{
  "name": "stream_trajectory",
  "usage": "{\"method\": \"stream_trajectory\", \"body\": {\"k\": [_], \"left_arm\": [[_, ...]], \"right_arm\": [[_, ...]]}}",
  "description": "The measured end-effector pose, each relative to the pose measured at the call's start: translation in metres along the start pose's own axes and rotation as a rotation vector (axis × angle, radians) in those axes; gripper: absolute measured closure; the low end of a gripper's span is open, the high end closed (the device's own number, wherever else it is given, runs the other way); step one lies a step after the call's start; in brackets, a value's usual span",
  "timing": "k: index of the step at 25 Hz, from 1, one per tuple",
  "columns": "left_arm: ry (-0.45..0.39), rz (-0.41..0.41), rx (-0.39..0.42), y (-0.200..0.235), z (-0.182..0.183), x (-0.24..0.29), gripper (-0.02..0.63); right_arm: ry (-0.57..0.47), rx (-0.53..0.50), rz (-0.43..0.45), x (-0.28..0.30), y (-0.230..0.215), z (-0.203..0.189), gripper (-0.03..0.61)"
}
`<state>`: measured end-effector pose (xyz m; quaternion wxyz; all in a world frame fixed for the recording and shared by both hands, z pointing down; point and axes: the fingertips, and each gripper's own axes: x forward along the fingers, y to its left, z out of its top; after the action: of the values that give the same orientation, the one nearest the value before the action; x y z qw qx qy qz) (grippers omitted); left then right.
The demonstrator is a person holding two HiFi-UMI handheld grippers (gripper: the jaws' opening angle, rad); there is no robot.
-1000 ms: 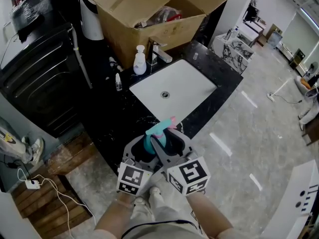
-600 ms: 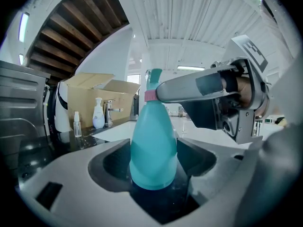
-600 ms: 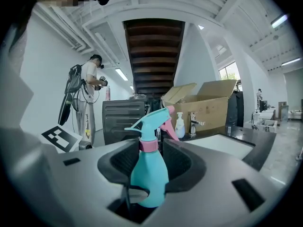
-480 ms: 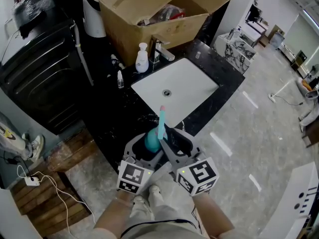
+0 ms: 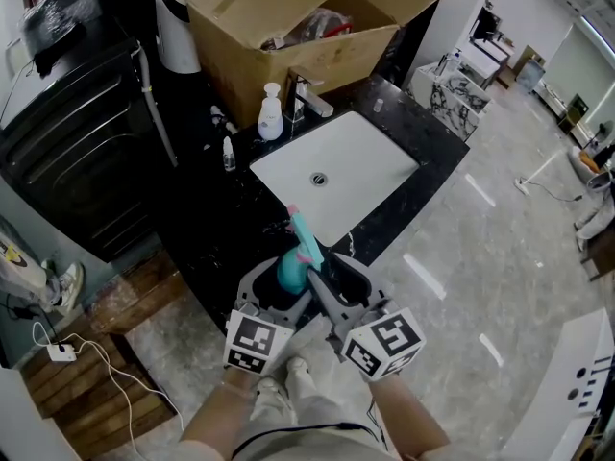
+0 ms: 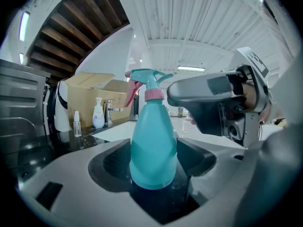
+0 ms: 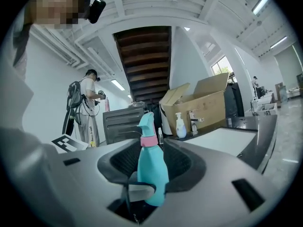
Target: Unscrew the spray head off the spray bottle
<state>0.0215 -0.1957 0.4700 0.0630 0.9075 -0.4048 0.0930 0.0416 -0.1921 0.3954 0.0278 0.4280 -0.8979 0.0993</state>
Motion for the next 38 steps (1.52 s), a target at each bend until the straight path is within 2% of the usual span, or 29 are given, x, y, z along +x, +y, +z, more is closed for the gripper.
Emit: {"method": "stream_trajectory", "body": {"k": [7,12,25,38], "left_arm": [[0.000,-0.001,0.000,0.000,0.001,0.000,0.307],[-0.001,-0.001,0.000,-0.001,0.001,-0.001,0.308],[0.004,0.001,0.004,-0.001,0.000,0.000,0.308],[0.004,0.000,0.000,-0.001,-0.001,0.000,0.308]], "right_arm": [[0.001,-0.034,-0.044,0.023,0.006,0.006,0.400],[0.001,-0.050,-0.027,0.027,0.006,0.008,0.433],[-0.037,-0.085,0.073,0.024,0.008,0.015,0.440],[-0.138,-0.065,0.082,0.021,0.005,0.036,0.443]]}}
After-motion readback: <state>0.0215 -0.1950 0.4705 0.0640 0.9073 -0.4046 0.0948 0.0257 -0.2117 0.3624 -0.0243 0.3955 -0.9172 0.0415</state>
